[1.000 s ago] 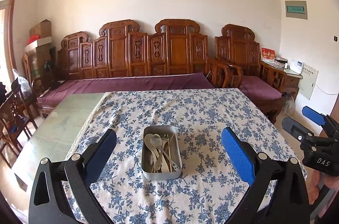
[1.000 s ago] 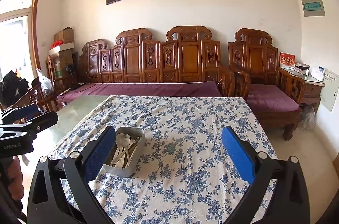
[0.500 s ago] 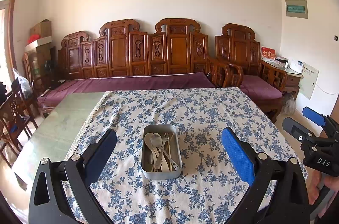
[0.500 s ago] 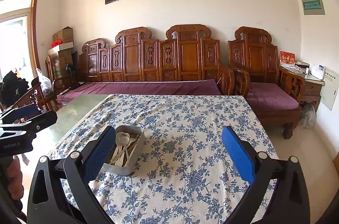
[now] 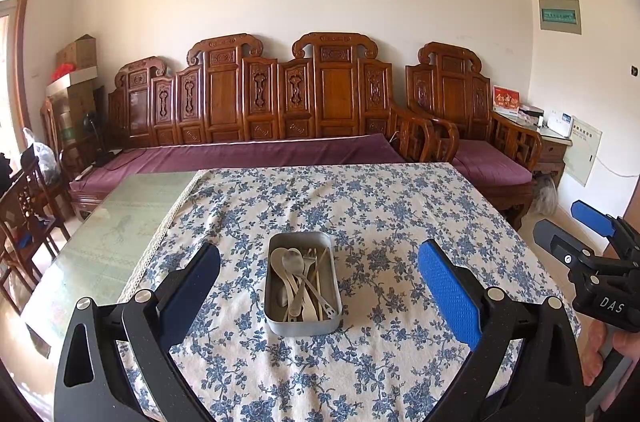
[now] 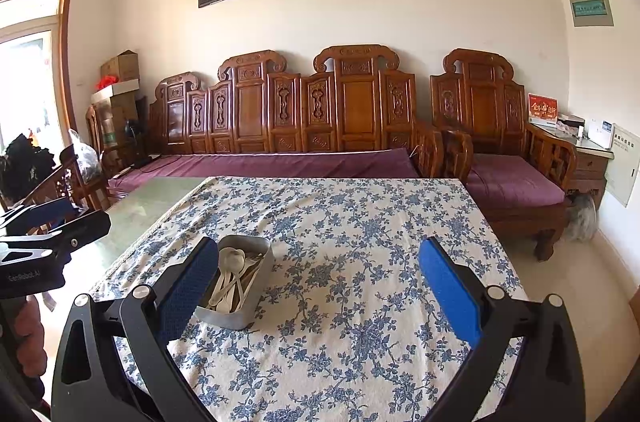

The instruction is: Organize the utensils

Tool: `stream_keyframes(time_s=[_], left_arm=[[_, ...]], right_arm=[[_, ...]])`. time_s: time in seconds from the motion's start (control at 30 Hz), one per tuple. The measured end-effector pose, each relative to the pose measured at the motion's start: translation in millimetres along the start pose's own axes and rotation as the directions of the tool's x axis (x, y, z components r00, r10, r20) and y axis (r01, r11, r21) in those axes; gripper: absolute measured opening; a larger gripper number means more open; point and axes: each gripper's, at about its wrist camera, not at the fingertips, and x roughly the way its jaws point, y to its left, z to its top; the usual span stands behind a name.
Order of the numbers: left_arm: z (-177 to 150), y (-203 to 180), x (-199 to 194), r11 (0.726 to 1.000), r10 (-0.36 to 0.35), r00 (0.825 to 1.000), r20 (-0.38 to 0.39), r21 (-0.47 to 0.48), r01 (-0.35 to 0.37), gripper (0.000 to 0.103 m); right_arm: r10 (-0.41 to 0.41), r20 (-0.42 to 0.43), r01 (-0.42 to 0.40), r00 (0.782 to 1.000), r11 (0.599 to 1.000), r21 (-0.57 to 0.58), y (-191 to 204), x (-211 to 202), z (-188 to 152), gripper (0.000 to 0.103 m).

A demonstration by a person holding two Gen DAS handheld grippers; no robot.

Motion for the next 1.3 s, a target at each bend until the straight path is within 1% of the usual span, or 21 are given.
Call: stream_keyframes(time_s=[0.83, 1.07, 1.3], left_arm=[[-1.4, -0.7, 0.6, 1.000, -0.004, 1.000, 0.001, -0.001, 0.004, 0.096], [-1.2, -2.5, 0.2, 1.000, -0.013, 1.000, 0.011, -0.008, 0.013, 0.096], [-1.5, -3.5, -0.4, 1.000, -0.019, 1.000, 0.010, -0.005, 0.019, 0.096]], right_arm=[[0.000, 0.001, 0.000, 1.000, 1.000, 0.003, 0.8, 0.4, -2.2, 0.101], [-0.001, 0.000, 0.001, 1.000, 1.000, 0.001, 0.3, 0.3, -1.5, 0.101], [-0.007, -0.003, 0.007, 1.000, 1.000, 0.005, 0.4, 0.9, -6.7, 0.101]])
